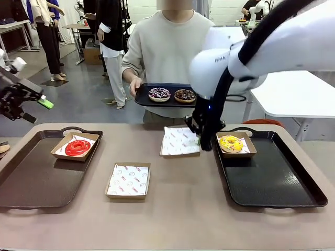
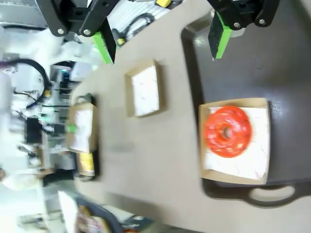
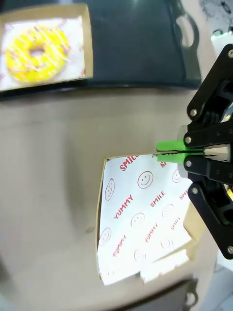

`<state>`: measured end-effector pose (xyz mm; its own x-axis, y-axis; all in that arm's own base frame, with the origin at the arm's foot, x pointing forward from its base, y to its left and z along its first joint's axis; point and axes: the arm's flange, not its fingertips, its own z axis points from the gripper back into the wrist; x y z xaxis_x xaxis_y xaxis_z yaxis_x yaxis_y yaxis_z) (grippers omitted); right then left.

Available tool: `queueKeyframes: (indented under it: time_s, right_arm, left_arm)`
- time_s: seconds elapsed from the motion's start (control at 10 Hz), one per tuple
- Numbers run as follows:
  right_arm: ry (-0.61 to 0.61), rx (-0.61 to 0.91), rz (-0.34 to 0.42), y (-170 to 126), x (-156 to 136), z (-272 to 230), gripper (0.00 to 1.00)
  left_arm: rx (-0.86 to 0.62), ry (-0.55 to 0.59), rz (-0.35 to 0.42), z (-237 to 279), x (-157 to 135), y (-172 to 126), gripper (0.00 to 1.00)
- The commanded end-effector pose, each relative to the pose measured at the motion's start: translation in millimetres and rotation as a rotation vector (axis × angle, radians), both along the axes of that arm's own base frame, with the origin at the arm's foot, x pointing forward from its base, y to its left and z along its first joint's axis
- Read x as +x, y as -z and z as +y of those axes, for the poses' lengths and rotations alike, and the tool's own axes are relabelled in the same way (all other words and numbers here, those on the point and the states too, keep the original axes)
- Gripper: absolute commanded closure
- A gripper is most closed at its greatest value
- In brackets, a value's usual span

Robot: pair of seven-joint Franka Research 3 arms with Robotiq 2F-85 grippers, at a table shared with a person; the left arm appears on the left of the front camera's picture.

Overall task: Individually package the donuts and arrange them on the tray.
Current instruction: Place the picked Paper togo box on the Handle tray while simultaneously picking up another Paper togo box from the table with the other hand.

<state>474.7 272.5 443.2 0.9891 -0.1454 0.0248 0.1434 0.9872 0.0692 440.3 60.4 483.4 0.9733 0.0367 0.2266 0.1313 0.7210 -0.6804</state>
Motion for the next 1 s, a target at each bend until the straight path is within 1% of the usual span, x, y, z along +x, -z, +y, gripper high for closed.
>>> queueKeyframes:
  time_s: [0.0,0.1,0.2,0.3,0.4,0.6,0.9]
  right_arm:
    - [0.024,-0.042,0.026,-9.7,36.9,18.0,1.0]
    - [0.024,-0.044,0.035,-17.8,53.1,20.4,1.0]
    - [0.017,-0.045,0.045,-23.6,66.5,23.2,1.0]
    - [0.011,-0.05,0.045,-25.7,75.7,25.3,1.0]
    - [0.014,-0.06,0.047,-25.7,83.9,26.0,1.0]
    - [0.021,-0.044,0.06,-23.8,95.5,25.1,1.0]
    - [0.006,-0.069,0.051,-27.4,105.4,26.8,1.0]
  left_arm:
    - [-0.189,0.051,-0.031,18.2,-21.5,3.7,0.0]
    - [-0.276,0.027,-0.049,34.6,-28.9,1.5,0.0]
    - [-0.354,0.011,-0.013,54.4,-33.9,2.1,0.0]
    - [-0.402,0.003,0.039,71.8,-37.1,5.5,0.0]
    - [-0.428,-0.028,0.062,87.5,-40.2,11.8,0.0]
    - [-0.492,-0.049,0.107,109.8,-45.7,30.9,0.0]
    - [-0.529,-0.092,0.156,124.6,-47.2,57.2,0.0]
